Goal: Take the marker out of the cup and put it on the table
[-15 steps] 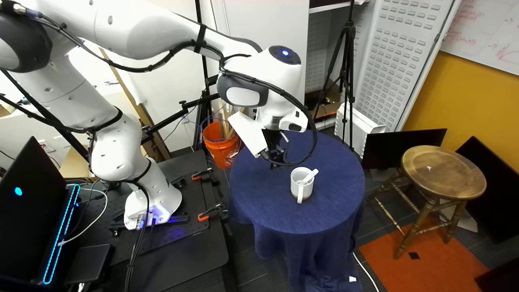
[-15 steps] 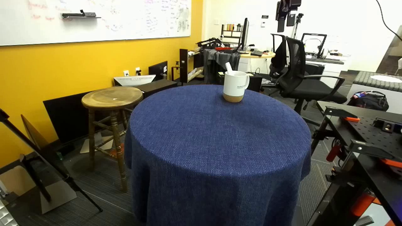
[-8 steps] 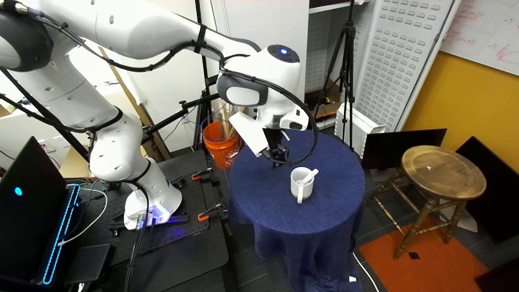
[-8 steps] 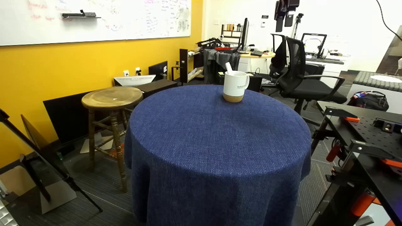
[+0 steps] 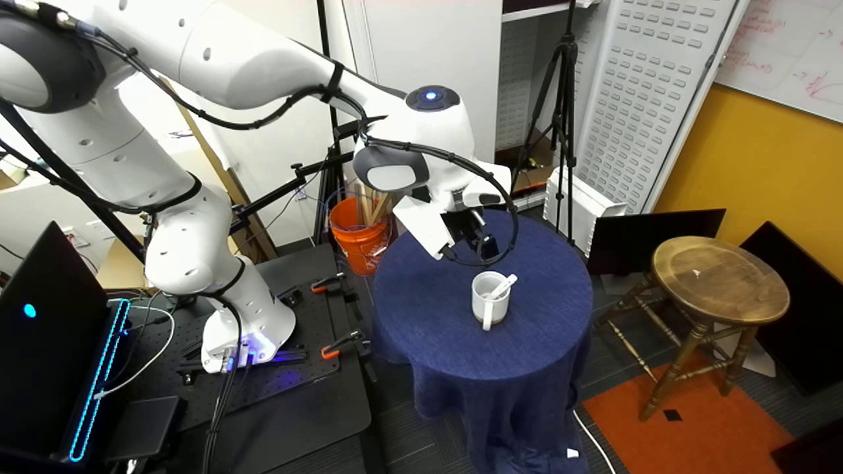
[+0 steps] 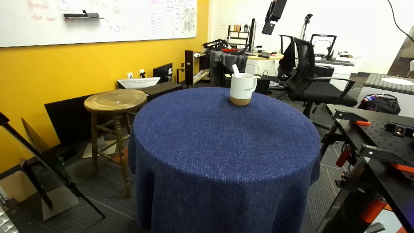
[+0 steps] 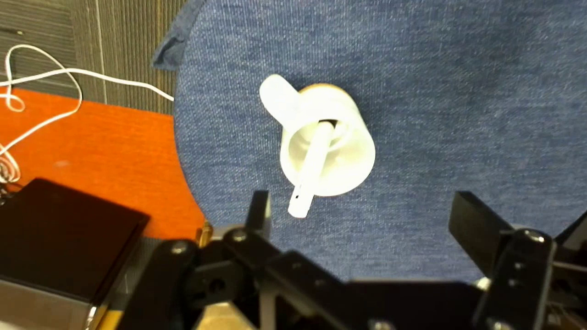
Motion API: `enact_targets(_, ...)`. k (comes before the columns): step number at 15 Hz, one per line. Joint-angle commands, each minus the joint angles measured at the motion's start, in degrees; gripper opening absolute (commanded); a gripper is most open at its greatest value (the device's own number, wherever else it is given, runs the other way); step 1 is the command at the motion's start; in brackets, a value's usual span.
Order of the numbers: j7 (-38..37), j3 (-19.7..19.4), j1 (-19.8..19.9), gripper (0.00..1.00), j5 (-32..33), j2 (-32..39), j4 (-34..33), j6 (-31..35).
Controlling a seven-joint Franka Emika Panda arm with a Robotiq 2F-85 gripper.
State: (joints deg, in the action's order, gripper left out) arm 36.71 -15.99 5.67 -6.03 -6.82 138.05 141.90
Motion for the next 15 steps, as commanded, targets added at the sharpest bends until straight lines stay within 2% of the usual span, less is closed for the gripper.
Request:
enact_targets(1,1.0,1.2,-0.3,1.00,-7.7,1.5,2.6,12.3)
enact_targets(6,3.8,1.9,-3.3,1.00,-21.2,4.6,4.6,29.0)
enact_targets(9,1.8,2.9,-4.5,1.00,-24.8,7.5,5.1,38.3)
enact_targets(11,0.0,3.1,-4.7,1.00,-24.4,10.0,5.0,41.7)
enact_targets(15,-2.3,2.9,-5.0,1.00,-24.0,13.6,4.1,40.2)
